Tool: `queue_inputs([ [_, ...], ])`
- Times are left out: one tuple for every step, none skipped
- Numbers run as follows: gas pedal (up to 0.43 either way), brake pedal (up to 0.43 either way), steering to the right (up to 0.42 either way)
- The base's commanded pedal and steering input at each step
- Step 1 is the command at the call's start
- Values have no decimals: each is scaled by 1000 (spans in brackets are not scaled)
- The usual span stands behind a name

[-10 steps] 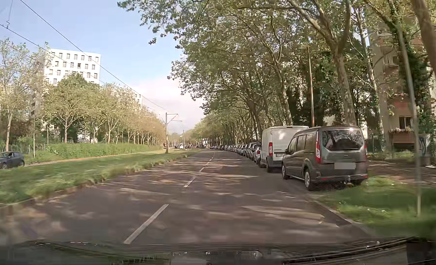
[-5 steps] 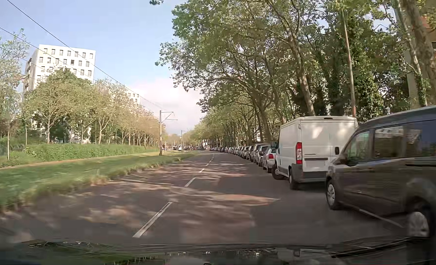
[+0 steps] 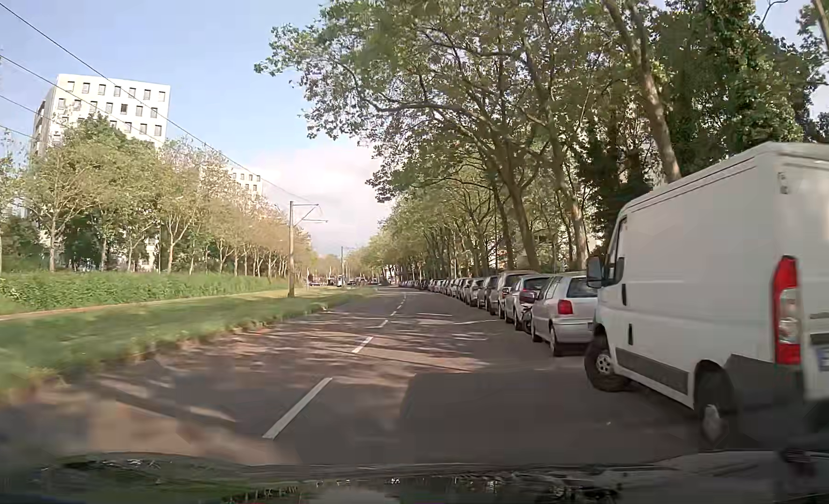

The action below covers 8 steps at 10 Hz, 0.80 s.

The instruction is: Follow the waypoints while adhering to traffic rules and regulations

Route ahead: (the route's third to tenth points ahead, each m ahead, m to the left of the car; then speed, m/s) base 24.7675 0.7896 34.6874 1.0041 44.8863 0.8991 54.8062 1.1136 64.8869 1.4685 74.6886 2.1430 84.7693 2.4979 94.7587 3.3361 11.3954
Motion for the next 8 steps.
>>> queue_inputs([
  [150, 0, -3],
  [150, 0, -4],
  [150, 0, -4],
  [150, 0, -4],
  [150, 0, -4],
  [150, 0, -4],
  [150, 0, -4],
  [150, 0, -4],
])
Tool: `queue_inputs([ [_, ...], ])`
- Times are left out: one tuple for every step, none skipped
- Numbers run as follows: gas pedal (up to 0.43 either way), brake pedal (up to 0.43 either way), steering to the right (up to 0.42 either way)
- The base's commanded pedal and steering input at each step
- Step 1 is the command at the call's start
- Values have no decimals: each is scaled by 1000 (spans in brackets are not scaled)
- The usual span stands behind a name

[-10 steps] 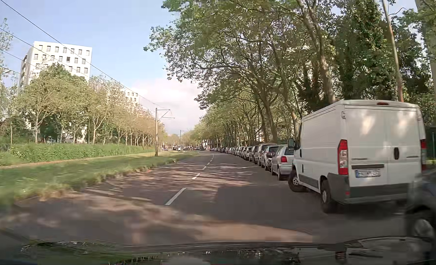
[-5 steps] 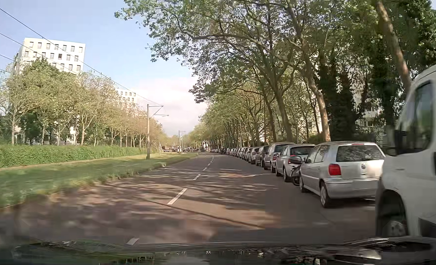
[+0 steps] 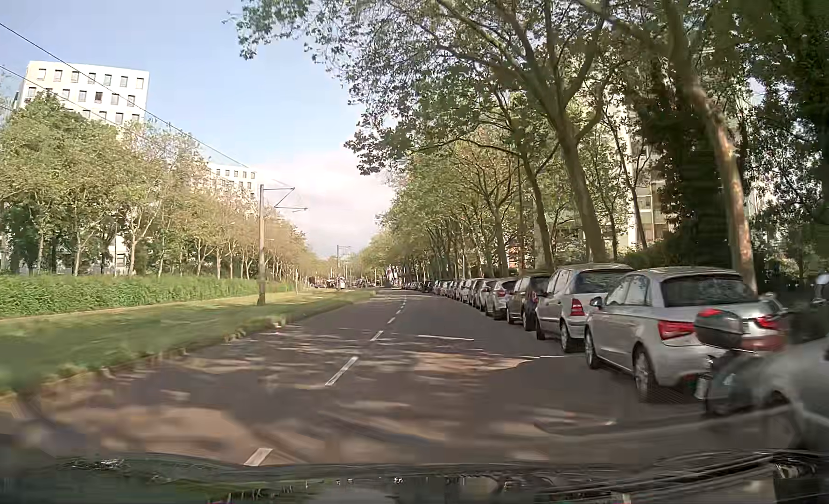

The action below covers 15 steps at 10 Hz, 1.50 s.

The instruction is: Follow the waypoints while adhering to traffic rules and regulations

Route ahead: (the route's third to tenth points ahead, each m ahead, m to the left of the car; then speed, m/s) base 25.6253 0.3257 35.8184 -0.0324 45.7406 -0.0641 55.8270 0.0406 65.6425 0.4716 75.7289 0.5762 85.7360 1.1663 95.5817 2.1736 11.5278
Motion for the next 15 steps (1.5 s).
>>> queue_inputs([
  [150, 0, -4],
  [150, 0, -4],
  [150, 0, -4],
  [138, 0, -4],
  [130, 0, -4],
  [130, 0, -4],
  [130, 0, -4],
  [130, 0, -4],
  [118, 0, -4],
  [118, 0, -4],
  [118, 0, -3],
  [118, 0, -3],
  [118, 0, -3],
  [118, 0, -3],
  [118, 0, -3],
])
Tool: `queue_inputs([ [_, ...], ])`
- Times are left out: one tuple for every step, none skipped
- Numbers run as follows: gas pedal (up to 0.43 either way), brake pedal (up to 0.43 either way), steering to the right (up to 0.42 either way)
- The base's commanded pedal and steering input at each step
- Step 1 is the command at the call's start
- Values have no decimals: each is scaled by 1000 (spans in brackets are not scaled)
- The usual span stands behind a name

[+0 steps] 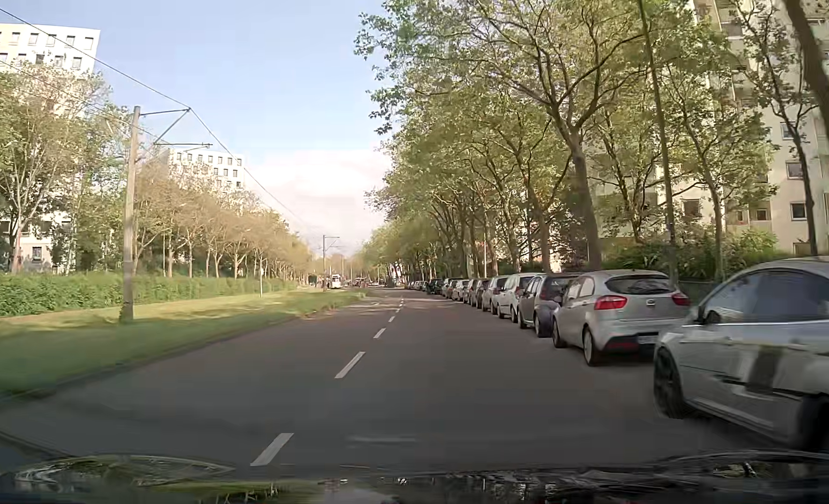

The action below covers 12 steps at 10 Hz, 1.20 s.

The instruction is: Follow the waypoints while adhering to traffic rules and regulations

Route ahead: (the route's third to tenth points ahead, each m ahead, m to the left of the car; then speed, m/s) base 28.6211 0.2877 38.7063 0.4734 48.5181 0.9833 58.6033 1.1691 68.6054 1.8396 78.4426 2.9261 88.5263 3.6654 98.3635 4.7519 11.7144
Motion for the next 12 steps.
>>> queue_inputs([
  [118, 0, -3],
  [118, 0, -3],
  [118, 0, -4],
  [118, 0, -5],
  [118, 0, -5],
  [118, 0, -5],
  [118, 0, -6],
  [118, 0, -9],
  [118, 0, -15],
  [118, 0, -20],
  [118, 0, -21],
  [118, 0, -21],
])
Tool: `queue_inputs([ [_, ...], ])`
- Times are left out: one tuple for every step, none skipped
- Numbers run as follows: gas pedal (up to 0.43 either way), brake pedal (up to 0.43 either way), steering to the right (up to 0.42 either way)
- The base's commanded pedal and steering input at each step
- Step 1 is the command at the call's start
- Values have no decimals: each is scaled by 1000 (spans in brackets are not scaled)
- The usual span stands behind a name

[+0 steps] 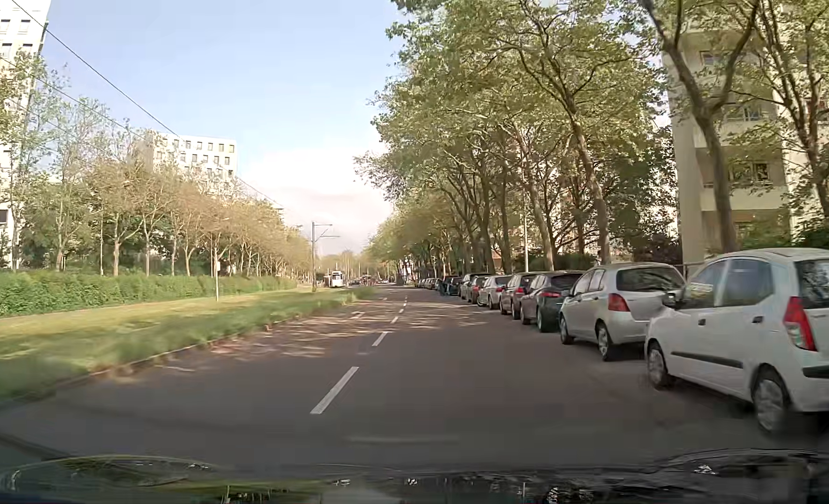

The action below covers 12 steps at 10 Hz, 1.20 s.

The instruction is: Follow the waypoints while adhering to traffic rules and regulations

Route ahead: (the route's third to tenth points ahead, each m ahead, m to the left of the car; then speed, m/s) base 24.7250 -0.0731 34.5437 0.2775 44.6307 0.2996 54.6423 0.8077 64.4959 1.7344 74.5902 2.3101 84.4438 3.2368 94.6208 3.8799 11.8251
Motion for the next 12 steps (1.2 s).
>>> queue_inputs([
  [118, 0, -21],
  [118, 0, -21],
  [118, 0, -21],
  [118, 0, -21],
  [118, 0, -21],
  [118, 0, -21],
  [118, 0, -21],
  [118, 0, -21],
  [98, 0, -21],
  [98, 0, -21],
  [98, 0, -20],
  [87, 0, -20],
])
